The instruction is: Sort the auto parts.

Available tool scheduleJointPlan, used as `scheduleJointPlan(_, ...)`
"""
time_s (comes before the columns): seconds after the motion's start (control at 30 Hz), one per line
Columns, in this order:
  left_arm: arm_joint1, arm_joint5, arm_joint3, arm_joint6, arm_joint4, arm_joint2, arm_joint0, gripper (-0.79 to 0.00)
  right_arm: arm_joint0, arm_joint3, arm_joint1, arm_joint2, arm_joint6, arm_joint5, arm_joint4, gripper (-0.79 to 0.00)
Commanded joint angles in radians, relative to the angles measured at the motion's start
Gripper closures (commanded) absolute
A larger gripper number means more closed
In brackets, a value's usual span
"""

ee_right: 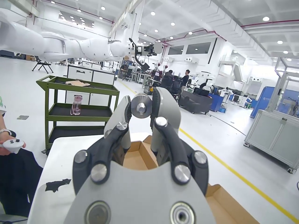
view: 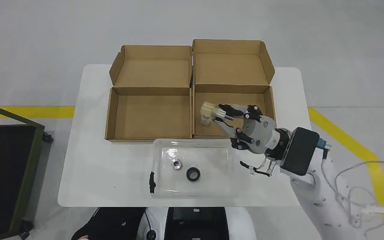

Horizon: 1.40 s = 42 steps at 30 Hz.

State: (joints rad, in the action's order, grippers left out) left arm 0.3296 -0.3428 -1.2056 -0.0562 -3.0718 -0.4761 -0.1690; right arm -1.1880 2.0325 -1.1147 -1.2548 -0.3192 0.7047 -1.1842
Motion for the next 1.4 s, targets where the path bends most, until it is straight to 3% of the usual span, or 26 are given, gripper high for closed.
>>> scheduleJointPlan(0.0,0.0,0.0,0.0,0.0,0.0,0.0,0.0,-0.785,-0.002,-0.007,0.001,-0.004,0.019,-0.003,-0.006,0.0)
scheduleJointPlan(0.33,0.0,0.0,0.0,0.0,0.0,0.0,0.0,-0.785,-0.037,-0.049,0.014,-0.049,0.221,-0.002,-0.091,0.0)
scheduleJointPlan(0.77,0.0,0.0,0.0,0.0,0.0,0.0,0.0,-0.785,-0.052,-0.205,0.023,-0.08,0.379,-0.02,-0.097,0.0)
scheduleJointPlan(1.37,0.0,0.0,0.0,0.0,0.0,0.0,0.0,-0.785,0.088,-0.37,0.015,0.012,0.67,-0.028,-0.116,0.0)
